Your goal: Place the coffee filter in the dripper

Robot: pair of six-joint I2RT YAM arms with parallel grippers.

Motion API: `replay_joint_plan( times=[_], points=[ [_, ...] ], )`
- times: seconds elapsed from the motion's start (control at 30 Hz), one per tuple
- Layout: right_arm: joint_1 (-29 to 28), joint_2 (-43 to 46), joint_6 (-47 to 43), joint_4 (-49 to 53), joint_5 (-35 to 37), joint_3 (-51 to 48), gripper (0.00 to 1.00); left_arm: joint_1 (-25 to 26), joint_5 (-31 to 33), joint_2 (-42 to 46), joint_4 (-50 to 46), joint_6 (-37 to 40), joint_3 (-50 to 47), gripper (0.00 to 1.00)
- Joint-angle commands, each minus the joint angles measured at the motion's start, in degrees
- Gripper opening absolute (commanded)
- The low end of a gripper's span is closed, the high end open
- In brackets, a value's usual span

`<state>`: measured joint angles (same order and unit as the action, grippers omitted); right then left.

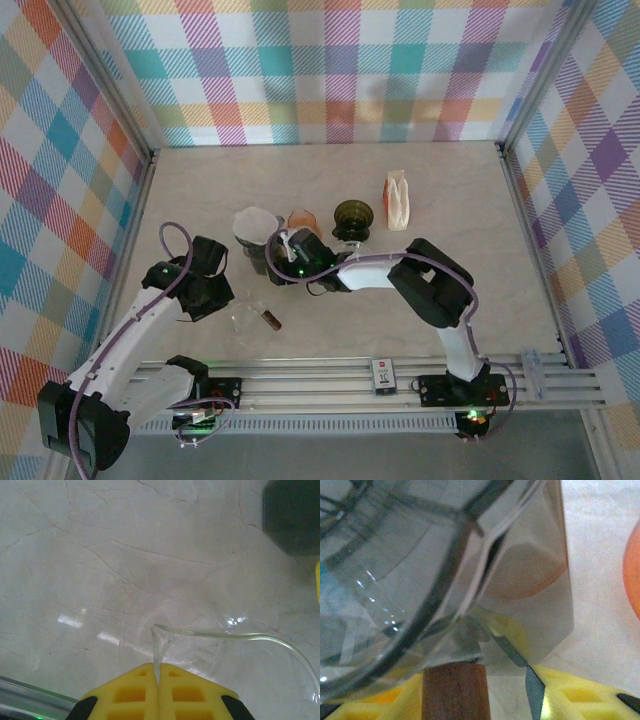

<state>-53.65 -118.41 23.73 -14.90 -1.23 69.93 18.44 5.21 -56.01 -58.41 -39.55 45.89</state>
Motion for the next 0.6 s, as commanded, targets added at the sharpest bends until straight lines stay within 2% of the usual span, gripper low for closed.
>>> replay_joint_plan(
  times=[0.0,0.33,0.57],
  points=[
    [0.1,-2.5,-0.1,1.8,0.8,4.5,0.54,-0.9,-0.4,0.9,-0.2,0.2,-0.3,0.0],
    [0.6,-8.0,0.6,6.6,-0.2,14.4,0.59,-0.9,0.0,1.5,0.4,0.1,-0.8,0.0],
    [0.6,-4.4,1.6,4.9,-2.2,10.5,0.65,-0.8,-0.4,1.7,0.8,0.3,-0.8,0.0]
  ],
)
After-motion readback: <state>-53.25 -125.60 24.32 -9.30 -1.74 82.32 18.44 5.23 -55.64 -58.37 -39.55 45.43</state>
